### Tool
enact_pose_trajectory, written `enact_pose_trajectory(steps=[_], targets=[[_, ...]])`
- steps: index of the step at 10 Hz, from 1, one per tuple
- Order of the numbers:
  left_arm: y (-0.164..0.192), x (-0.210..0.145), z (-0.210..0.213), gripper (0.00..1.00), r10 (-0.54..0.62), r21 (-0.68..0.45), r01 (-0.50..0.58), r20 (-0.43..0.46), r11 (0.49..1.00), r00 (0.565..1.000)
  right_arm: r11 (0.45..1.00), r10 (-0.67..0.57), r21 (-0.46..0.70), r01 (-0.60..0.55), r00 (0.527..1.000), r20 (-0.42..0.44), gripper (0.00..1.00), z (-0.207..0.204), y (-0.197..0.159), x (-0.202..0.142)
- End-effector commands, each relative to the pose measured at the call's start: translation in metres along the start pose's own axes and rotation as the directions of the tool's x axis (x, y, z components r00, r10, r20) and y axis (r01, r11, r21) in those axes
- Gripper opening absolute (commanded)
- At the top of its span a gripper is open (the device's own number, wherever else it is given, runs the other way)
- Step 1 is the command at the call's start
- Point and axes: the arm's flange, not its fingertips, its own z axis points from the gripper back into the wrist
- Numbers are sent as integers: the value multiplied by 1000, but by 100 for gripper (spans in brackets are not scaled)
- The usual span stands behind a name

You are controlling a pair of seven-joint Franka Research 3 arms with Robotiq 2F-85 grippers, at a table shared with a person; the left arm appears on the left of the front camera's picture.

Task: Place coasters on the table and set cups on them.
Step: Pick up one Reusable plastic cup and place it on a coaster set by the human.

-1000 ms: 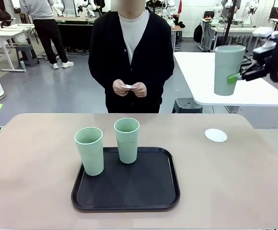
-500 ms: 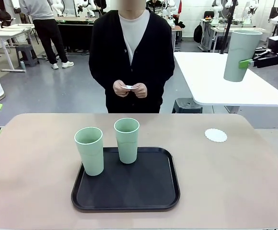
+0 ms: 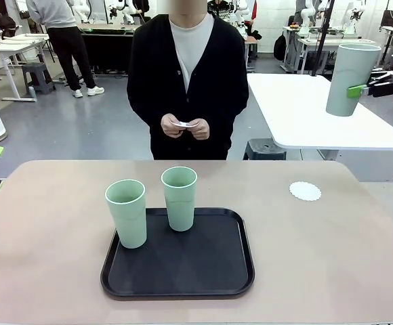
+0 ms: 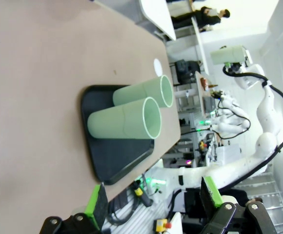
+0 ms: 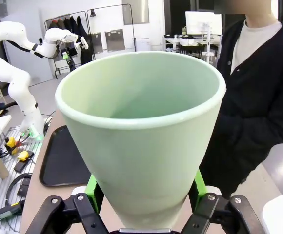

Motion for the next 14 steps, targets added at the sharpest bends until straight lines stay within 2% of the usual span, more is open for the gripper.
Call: enact_pose_trajectory(steps=[1, 5, 6, 7, 10, 14], targets=[[0, 0, 2, 100, -4, -10, 4, 5, 1000, 1000, 1000, -4, 15, 4, 1000, 5, 82, -3, 1, -1], [0, 0, 2, 100, -4, -10, 4, 5, 1000, 1000, 1000, -2, 5, 2, 1000, 1, 82, -1, 0, -1], [0, 0, 2, 100, -4, -10, 4, 5, 1000, 1000, 991, 88, 97, -89, 996, 18, 82, -8, -8, -17], [0, 0, 2, 100, -4, -10, 4, 5, 1000, 1000, 988, 98, 113, -102, 994, 48, 82, -12, -19, -33], [0, 0, 2, 100, -4, -10, 4, 5, 1000, 1000, 990, 100, 96, -105, 993, 61, 82, -23, -38, -76], [0, 0, 2, 100, -4, -10, 4, 5, 1000, 1000, 994, 65, 83, -65, 998, 6, 82, -35, -58, -126]])
